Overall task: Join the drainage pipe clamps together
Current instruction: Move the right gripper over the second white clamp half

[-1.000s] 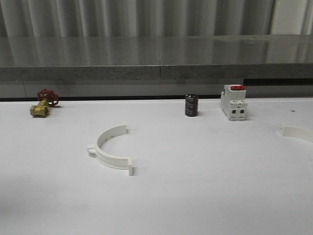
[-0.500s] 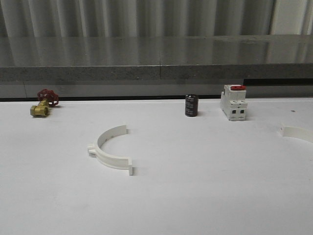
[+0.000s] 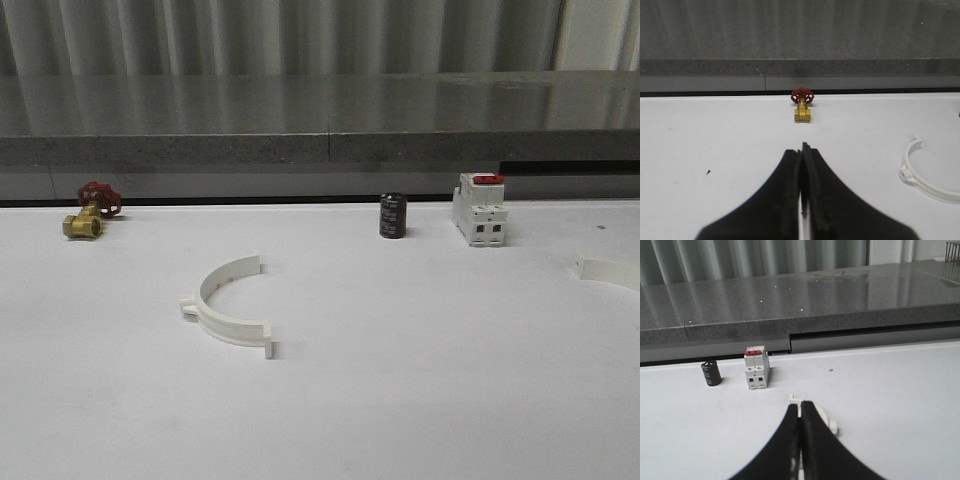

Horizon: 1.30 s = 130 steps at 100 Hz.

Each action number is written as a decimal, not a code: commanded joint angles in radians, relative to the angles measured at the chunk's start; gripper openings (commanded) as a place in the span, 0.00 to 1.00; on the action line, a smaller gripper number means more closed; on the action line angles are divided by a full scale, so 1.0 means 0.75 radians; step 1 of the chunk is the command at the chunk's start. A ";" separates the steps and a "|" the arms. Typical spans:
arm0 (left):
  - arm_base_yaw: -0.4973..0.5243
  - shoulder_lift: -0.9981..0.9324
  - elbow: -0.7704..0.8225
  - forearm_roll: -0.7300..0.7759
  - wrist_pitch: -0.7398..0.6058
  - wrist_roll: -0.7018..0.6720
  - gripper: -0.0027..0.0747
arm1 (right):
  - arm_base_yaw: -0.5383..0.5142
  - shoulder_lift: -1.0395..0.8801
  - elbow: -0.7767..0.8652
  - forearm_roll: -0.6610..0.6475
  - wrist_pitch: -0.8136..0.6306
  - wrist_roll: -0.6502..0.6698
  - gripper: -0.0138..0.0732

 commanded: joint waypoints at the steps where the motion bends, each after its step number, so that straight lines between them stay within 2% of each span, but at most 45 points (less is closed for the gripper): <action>1: 0.006 0.011 -0.035 0.028 -0.111 -0.003 0.01 | -0.006 0.075 -0.121 -0.029 0.023 -0.005 0.08; 28: 0.006 0.011 -0.035 0.028 -0.111 -0.003 0.01 | -0.006 0.469 -0.375 -0.045 0.149 -0.005 0.08; 53: 0.006 0.011 -0.035 0.028 -0.111 -0.003 0.01 | -0.006 0.963 -0.704 -0.042 0.508 -0.005 0.10; 60: 0.006 0.011 -0.035 0.028 -0.111 -0.003 0.01 | -0.006 1.102 -0.798 -0.025 0.599 -0.005 0.19; 74: 0.006 0.011 -0.035 0.028 -0.111 -0.003 0.01 | -0.006 1.358 -0.963 -0.003 0.696 -0.005 0.54; 82: 0.006 0.011 -0.035 0.028 -0.111 -0.003 0.01 | -0.006 1.483 -1.042 -0.003 0.718 -0.005 0.66; 106: 0.006 0.011 -0.035 0.028 -0.111 -0.003 0.01 | -0.010 1.839 -1.256 0.000 0.751 -0.005 0.66; 130: 0.006 0.011 -0.035 0.028 -0.111 -0.003 0.01 | -0.104 2.148 -1.415 0.060 0.808 -0.010 0.66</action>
